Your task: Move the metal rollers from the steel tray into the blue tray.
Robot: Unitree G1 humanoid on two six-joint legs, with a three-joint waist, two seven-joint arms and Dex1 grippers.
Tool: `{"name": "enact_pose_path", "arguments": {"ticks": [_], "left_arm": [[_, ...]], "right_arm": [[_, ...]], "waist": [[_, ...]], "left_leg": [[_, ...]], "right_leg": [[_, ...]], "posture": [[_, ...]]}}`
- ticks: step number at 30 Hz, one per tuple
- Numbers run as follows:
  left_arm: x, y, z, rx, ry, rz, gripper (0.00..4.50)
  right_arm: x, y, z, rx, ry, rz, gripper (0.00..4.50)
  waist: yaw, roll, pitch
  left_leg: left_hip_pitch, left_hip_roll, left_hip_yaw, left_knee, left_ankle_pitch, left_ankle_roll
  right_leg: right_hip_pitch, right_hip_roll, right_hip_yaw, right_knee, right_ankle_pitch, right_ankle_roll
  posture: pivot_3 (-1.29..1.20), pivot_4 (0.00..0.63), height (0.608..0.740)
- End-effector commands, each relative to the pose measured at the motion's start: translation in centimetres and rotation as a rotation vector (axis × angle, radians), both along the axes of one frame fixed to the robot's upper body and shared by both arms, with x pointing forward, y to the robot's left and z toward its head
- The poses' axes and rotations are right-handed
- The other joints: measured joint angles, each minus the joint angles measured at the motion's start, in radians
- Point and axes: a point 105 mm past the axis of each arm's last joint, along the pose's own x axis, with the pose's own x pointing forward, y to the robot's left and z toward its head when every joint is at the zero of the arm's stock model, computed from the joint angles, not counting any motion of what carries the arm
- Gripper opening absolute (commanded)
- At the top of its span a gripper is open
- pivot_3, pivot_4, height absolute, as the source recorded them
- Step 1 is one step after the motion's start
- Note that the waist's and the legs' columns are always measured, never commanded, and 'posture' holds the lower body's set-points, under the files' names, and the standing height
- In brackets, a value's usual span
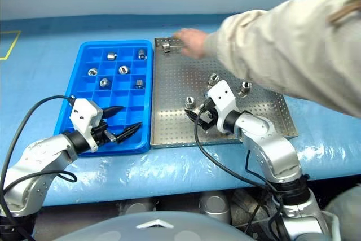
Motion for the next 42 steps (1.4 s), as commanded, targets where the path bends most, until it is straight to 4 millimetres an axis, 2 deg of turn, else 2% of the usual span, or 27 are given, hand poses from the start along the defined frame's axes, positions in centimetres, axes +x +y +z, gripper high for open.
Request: {"name": "enact_pose_path", "arguments": {"ticks": [1,23,29,32,38,42], "left_arm": [[-0.3,-0.4,1.2,-0.004,-0.049,-0.012,4.50],[0.2,-0.8,1.5,-0.002,-0.056,-0.042,4.50],[0.9,-0.9,1.9,0.019,-0.069,-0.070,4.50],[2.5,-1.0,2.4,0.074,-0.088,-0.082,4.50],[8.4,-2.7,5.1,0.093,-0.168,-0.076,4.50],[12.5,-5.4,5.3,0.100,-0.158,-0.114,4.50]], "right_arm": [[0.2,0.5,0.7,0.013,-0.042,0.007,4.49],[-0.6,-0.7,0.5,0.002,-0.034,-0.017,4.49],[-1.0,-1.5,0.3,-0.005,-0.026,-0.041,4.49],[-1.2,-2.0,0.4,-0.001,-0.026,-0.065,4.49],[-1.4,-2.9,0.6,0.001,-0.035,-0.111,4.49],[-1.7,-3.0,0.5,0.006,-0.040,-0.136,4.49]], "waist": [[0.002,0.000,0.000],[0.001,0.000,0.000],[0.001,0.000,0.000],[0.003,0.000,0.000],[0.002,0.000,0.000],[-0.010,0.000,0.000]], "left_leg": [[0.000,0.000,0.000,0.000,0.000,0.000],[0.000,0.000,0.000,0.000,0.000,0.000],[0.000,0.000,0.000,0.000,0.000,0.000],[0.000,0.000,0.000,0.001,0.000,0.000],[0.000,-0.001,0.000,0.003,0.000,0.000],[0.000,-0.001,0.000,0.002,0.000,0.000]], "right_leg": [[0.000,0.000,0.000,0.000,0.000,0.000],[0.000,0.000,0.000,0.000,0.000,0.000],[0.000,0.000,0.000,0.000,0.000,0.000],[0.000,0.000,0.000,0.000,0.000,0.000],[0.001,0.000,0.000,0.000,0.001,0.002],[0.001,0.000,0.000,0.000,0.001,0.001]], "posture": [[-0.03,0.150,0.740],[-0.05,0.150,0.740],[-0.06,0.150,0.740],[-0.06,0.150,0.740],[-0.10,0.150,0.740],[-0.14,0.150,0.740]]}}
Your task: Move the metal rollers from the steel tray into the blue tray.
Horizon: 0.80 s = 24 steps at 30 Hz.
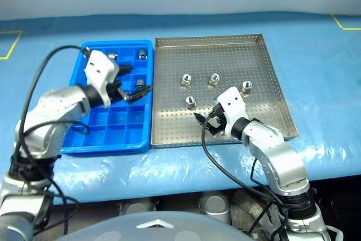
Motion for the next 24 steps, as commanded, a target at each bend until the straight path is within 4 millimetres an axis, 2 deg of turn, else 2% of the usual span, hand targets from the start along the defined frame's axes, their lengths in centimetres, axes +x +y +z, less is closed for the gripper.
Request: {"name": "enact_pose_path", "arguments": {"ticks": [1,5,9,16,21,22,24], "left_arm": [[2.7,-2.4,-0.1,-0.011,0.016,-0.044,4.50],[5.4,-4.5,-0.8,-0.010,0.037,-0.043,4.50],[7.2,-6.1,-2.0,0.015,0.058,-0.031,4.50],[8.7,-6.2,-4.7,0.114,0.084,0.043,4.50],[8.7,-6.1,-6.5,0.154,0.125,0.051,4.50],[8.6,-6.1,-6.8,0.156,0.133,0.045,4.13],[8.4,-6.1,-6.9,0.153,0.141,0.033,3.66]], "right_arm": [[-0.3,0.0,1.1,0.022,-0.049,-0.020,4.49],[-0.5,-0.1,1.1,0.026,-0.052,-0.040,4.49],[-0.6,-0.2,1.2,0.030,-0.057,-0.059,4.49],[-1.0,-0.7,1.2,0.030,-0.063,-0.093,4.49],[-1.0,-0.7,1.4,0.031,-0.070,-0.102,4.49],[-0.9,-0.7,1.4,0.031,-0.072,-0.103,4.50],[-0.8,-0.7,1.5,0.031,-0.075,-0.104,4.50]], "waist": [[-0.005,0.000,0.000],[-0.022,0.000,0.000],[-0.048,0.000,0.000],[-0.092,0.000,0.000],[-0.106,0.000,0.000],[-0.107,0.000,0.000],[-0.112,0.000,0.000]], "left_leg": [[0.000,0.000,0.000,0.000,0.000,0.000],[-0.001,0.000,0.000,0.000,-0.001,0.001],[-0.002,0.000,0.000,0.000,-0.001,0.001],[-0.002,-0.001,0.000,0.000,-0.001,0.001],[-0.002,-0.001,0.000,0.000,-0.001,0.001],[-0.002,-0.001,0.000,0.000,-0.001,0.001],[-0.002,-0.001,0.000,0.000,-0.001,0.001]], "right_leg": [[0.000,0.000,0.000,0.000,0.000,0.000],[0.000,0.000,0.000,-0.001,0.002,-0.004],[0.000,0.000,0.000,-0.001,0.002,-0.004],[0.000,0.000,0.000,-0.001,0.000,0.000],[0.000,0.000,0.001,0.000,0.000,0.001],[0.000,0.000,0.001,0.000,0.000,0.001],[0.000,0.000,0.001,0.000,0.000,0.001]], "posture": [[-0.14,0.150,0.740],[-0.17,0.150,0.740],[-0.21,0.150,0.740],[-0.24,0.150,0.740],[-0.25,0.150,0.740],[-0.25,0.150,0.740],[-0.25,0.150,0.740]]}}
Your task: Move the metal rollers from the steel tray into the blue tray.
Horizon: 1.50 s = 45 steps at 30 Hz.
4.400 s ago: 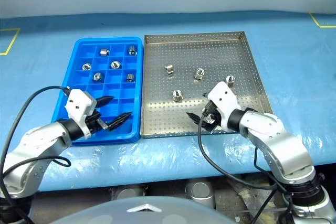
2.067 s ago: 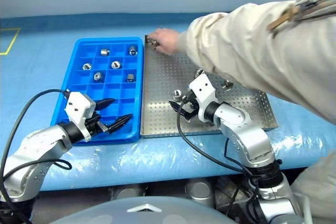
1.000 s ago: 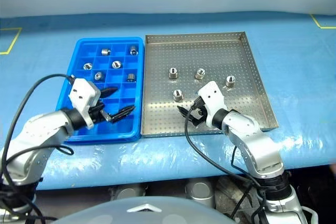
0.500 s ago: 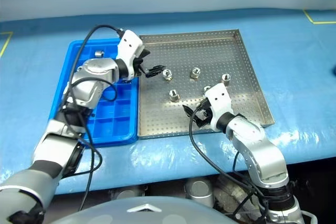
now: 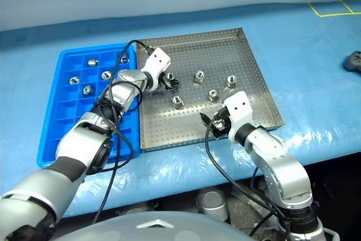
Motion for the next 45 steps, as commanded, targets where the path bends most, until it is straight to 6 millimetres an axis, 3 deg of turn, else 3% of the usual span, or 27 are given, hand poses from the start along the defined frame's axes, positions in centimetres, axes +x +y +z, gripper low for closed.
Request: {"name": "enact_pose_path", "arguments": {"ticks": [1,5,6,11,13,16,20,25,32,37,42,45], "left_arm": [[0.1,-0.3,0.9,-0.012,-0.026,-0.026,3.28],[-0.1,0.5,2.0,-0.039,-0.054,-0.044,1.87],[-0.2,1.0,2.4,-0.038,-0.068,-0.043,1.72],[-2.1,4.6,7.6,-0.225,-0.235,0.062,1.73],[-3.7,6.6,10.0,-0.334,-0.339,0.150,1.73],[-6.4,10.4,11.6,-0.389,-0.472,0.308,1.73],[-10.5,15.6,11.1,-0.313,-0.573,0.561,1.73],[-13.2,18.4,7.6,-0.194,-0.511,0.711,1.73],[-13.3,20.2,3.0,-0.130,-0.378,0.816,1.73],[-12.4,20.0,1.9,-0.143,-0.337,0.803,1.73],[-11.8,18.3,3.3,-0.181,-0.357,0.720,3.33],[-11.7,15.1,6.2,-0.283,-0.387,0.549,4.29]], "right_arm": [[0.1,0.2,1.5,0.014,-0.063,0.003,4.50],[0.3,0.4,1.7,0.014,-0.068,0.011,4.50],[0.4,0.5,1.8,0.014,-0.069,0.015,4.50],[0.5,2.2,2.4,0.019,-0.087,0.087,4.50],[0.7,3.6,3.0,0.038,-0.105,0.139,4.50],[0.9,6.0,3.8,0.075,-0.133,0.225,4.50],[0.6,10.0,4.7,0.150,-0.160,0.362,4.50],[0.9,12.1,3.8,0.163,-0.160,0.414,4.50],[0.6,12.4,3.7,0.174,-0.162,0.452,4.50],[0.5,11.8,3.6,0.172,-0.162,0.425,4.50],[0.3,10.7,3.4,0.166,-0.154,0.378,4.50],[0.0,9.3,3.4,0.162,-0.148,0.346,4.50]], "waist": [[-0.004,0.000,0.000],[-0.010,0.000,0.000],[-0.010,0.000,0.000],[-0.010,0.001,0.001],[0.000,0.001,0.001],[0.015,0.001,0.000],[0.037,0.001,0.000],[0.103,-0.001,-0.001],[0.143,-0.001,-0.001],[0.134,-0.001,-0.001],[0.123,-0.001,-0.001],[0.119,-0.001,-0.001]], "left_leg": [[0.000,0.000,0.000,0.000,0.000,0.000],[0.000,0.000,0.000,0.000,0.000,0.000],[0.001,0.000,0.000,0.000,0.000,0.000],[0.001,0.001,0.000,-0.001,0.000,0.000],[0.001,0.002,0.000,-0.001,0.000,0.000],[0.001,0.001,-0.001,0.000,0.001,-0.001],[0.003,0.002,-0.001,0.000,0.001,-0.001],[0.003,0.000,-0.002,0.001,0.001,-0.002],[0.003,0.001,-0.003,0.001,0.001,-0.003],[0.003,0.001,-0.003,0.001,0.002,-0.003],[0.003,0.001,-0.003,0.000,0.001,-0.003],[0.002,0.001,-0.003,0.000,0.001,-0.003]], "right_leg": [[0.000,0.000,0.000,0.000,0.000,0.000],[0.000,0.000,0.000,0.001,0.000,0.000],[0.000,0.000,0.000,0.001,0.000,0.000],[0.000,0.001,0.000,0.002,0.000,0.000],[0.000,0.000,0.000,0.002,0.000,0.000],[0.000,0.000,0.000,0.003,0.001,-0.001],[0.001,0.000,-0.001,0.003,0.002,-0.004],[0.002,-0.001,-0.002,0.003,0.002,-0.004],[0.002,-0.001,-0.004,0.002,0.002,-0.004],[0.002,-0.001,-0.004,0.002,0.003,-0.004],[0.002,-0.001,-0.004,0.002,0.003,-0.004],[0.001,-0.001,-0.004,0.002,0.003,-0.004]], "posture": [[-0.25,0.150,0.740],[-0.22,0.150,0.740],[-0.22,0.150,0.740],[-0.16,0.150,0.740],[-0.15,0.150,0.740],[-0.12,0.150,0.740],[-0.04,0.150,0.740],[0.00,0.150,0.740],[0.00,0.150,0.740],[-0.04,0.150,0.740],[-0.07,0.150,0.740],[-0.08,0.150,0.740]]}}
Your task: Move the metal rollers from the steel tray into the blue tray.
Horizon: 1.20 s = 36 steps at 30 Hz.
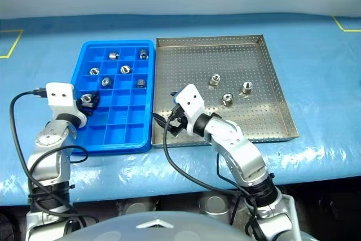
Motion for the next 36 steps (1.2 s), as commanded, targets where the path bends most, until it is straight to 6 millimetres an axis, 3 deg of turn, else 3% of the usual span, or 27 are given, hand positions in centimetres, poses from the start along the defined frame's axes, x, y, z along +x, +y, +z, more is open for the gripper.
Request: {"name": "enact_pose_path", "arguments": {"ticks": [1,5,10,18,22,28,32,36], "left_arm": [[0.2,-3.6,4.7,-0.024,-0.137,-0.200,4.46],[-1.3,-11.0,6.7,-0.038,-0.146,-0.686,4.46],[-2.7,-16.4,3.8,-0.004,0.063,-1.110,4.46],[3.0,-21.5,0.5,0.084,0.142,-1.061,4.46],[4.7,-22.5,-1.8,0.135,0.220,-1.021,4.46],[4.2,-21.8,-3.6,0.261,0.327,-1.039,4.46],[3.2,-20.5,-3.5,0.297,0.355,-1.058,3.61],[2.3,-19.6,-1.8,0.262,0.309,-1.047,2.29]], "right_arm": [[-0.3,-1.2,1.5,0.025,-0.041,-0.027,4.50],[-0.3,-4.4,0.6,-0.011,-0.007,-0.109,4.50],[-0.6,-7.2,-0.2,-0.074,0.009,-0.174,4.50],[-0.8,-8.3,0.2,-0.059,-0.004,-0.254,4.50],[-0.9,-8.4,0.4,-0.049,-0.013,-0.284,4.50],[-1.0,-8.8,0.6,-0.043,-0.021,-0.316,4.50],[-0.9,-8.9,0.6,-0.042,-0.022,-0.326,4.50],[-0.7,-8.6,0.6,-0.039,-0.023,-0.319,4.50]], "waist": [[0.001,0.000,0.000],[-0.001,0.000,0.000],[-0.018,0.001,0.000],[-0.047,0.001,0.000],[-0.072,0.001,0.000],[-0.102,0.001,0.000],[-0.116,0.001,0.000],[-0.117,0.002,0.000]], "left_leg": [[0.000,0.000,0.000,0.000,0.000,0.000],[0.000,0.000,0.000,0.000,0.000,0.000],[0.001,0.000,0.001,0.000,0.000,0.000],[0.000,-0.001,0.001,0.001,0.000,0.001],[0.000,-0.001,0.002,0.001,-0.001,0.002],[0.000,-0.001,0.002,0.000,-0.001,0.003],[0.000,-0.001,0.002,0.000,-0.001,0.003],[0.001,0.000,0.002,0.000,-0.001,0.003]], "right_leg": [[0.000,0.000,0.000,0.000,0.000,0.000],[0.000,0.000,0.000,0.000,0.000,0.001],[0.000,0.000,0.001,0.000,-0.002,0.004],[0.000,0.001,0.002,0.000,-0.002,0.004],[0.000,0.001,0.003,-0.001,-0.002,0.004],[0.000,0.001,0.003,-0.001,-0.003,0.004],[0.000,0.001,0.004,0.000,-0.003,0.005],[0.000,0.002,0.004,0.000,-0.003,0.005]], "posture": [[-0.08,0.150,0.740],[-0.08,0.150,0.740],[-0.12,0.150,0.740],[-0.18,0.150,0.740],[-0.22,0.150,0.740],[-0.24,0.150,0.740],[-0.23,0.150,0.740],[-0.21,0.150,0.740]]}}
